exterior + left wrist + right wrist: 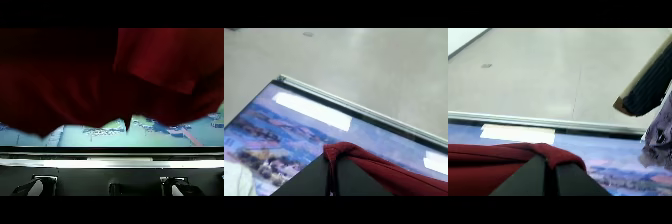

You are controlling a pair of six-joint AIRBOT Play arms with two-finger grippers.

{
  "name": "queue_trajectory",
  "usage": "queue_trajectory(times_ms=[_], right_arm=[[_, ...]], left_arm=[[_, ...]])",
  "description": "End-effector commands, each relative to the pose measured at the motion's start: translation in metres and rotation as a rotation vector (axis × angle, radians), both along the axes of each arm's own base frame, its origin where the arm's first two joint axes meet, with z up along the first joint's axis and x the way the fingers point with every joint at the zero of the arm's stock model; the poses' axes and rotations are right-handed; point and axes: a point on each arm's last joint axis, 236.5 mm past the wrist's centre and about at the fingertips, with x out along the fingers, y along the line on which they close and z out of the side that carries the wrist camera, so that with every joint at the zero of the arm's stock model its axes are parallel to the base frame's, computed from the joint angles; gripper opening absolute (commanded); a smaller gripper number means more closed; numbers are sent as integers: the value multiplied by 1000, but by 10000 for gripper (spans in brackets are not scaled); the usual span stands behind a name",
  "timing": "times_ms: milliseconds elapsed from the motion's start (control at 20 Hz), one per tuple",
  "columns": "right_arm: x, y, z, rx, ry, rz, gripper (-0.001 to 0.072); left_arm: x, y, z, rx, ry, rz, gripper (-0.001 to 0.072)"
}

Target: Fold the clothes and pants, and hang the long-sleeved shirts on hangers.

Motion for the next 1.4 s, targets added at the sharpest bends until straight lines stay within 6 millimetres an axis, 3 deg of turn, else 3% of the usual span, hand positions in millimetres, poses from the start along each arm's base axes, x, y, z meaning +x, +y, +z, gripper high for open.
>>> queue_trajectory(times_ms=[0, 150, 400, 500, 650, 800, 950, 1250, 1350], right_arm=[[42, -1, -44, 68, 157, 7, 24], [116, -4, -133, 162, 399, 4, 24], [212, 6, -311, 274, 806, 33, 24], [243, 11, -378, 284, 898, 27, 24], [282, 23, -462, 295, 951, 10, 24], [303, 24, -499, 294, 940, -18, 24], [297, 18, -504, 259, 966, -37, 24], [231, 13, -530, 173, 1260, -37, 24], [218, 9, -535, 149, 1317, -42, 24]], left_arm=[[37, 3, -42, -1, 150, -67, 16], [105, 14, -126, -73, 361, -148, 16], [212, 18, -322, -172, 718, -246, 16], [253, 11, -387, -183, 763, -263, 16], [298, -4, -453, -176, 750, -274, 16], [313, -8, -479, -212, 737, -241, 16], [303, -11, -487, -226, 790, -248, 16], [239, -33, -513, -299, 1083, -309, 16], [220, -38, -520, -319, 1166, -325, 17]])
